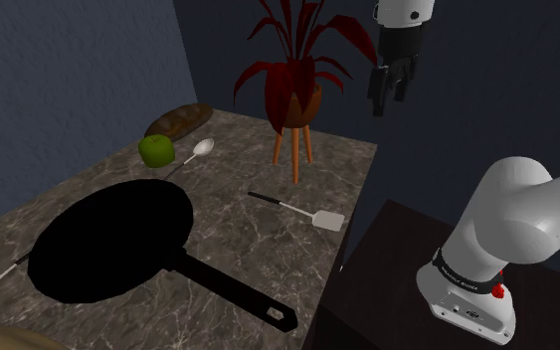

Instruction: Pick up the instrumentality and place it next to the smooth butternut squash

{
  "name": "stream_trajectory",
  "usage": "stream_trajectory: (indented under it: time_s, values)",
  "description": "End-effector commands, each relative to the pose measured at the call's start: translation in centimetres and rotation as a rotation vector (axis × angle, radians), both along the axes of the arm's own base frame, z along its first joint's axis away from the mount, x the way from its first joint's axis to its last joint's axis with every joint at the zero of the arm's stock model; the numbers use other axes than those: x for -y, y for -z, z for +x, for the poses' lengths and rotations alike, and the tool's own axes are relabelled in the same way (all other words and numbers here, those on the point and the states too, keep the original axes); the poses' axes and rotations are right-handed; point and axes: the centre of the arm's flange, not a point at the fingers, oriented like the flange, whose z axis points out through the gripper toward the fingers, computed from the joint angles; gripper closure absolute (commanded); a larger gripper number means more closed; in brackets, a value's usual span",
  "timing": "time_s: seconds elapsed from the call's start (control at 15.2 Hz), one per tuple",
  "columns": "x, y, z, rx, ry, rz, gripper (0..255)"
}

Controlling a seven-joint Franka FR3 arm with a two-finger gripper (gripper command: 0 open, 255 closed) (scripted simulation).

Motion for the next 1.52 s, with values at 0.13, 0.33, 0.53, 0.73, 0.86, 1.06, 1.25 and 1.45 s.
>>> stream_trajectory:
  time_s: [0.13,0.33,0.53,0.73,0.86,1.06,1.25,1.45]
  values:
    - [-1.1,2.0,1.1,0.012,-0.027,0.005,0]
    - [-2.8,4.9,2.7,0.030,-0.068,0.011,0]
    - [-4.7,7.8,4.3,0.049,-0.108,0.018,0]
    - [-6.6,10.7,5.8,0.067,-0.149,0.025,0]
    - [-7.9,12.6,6.9,0.079,-0.176,0.029,0]
    - [-9.9,15.4,8.4,0.097,-0.217,0.036,0]
    - [-12.0,18.1,9.9,0.116,-0.258,0.043,0]
    - [-14.2,20.8,11.3,0.134,-0.298,0.050,0]
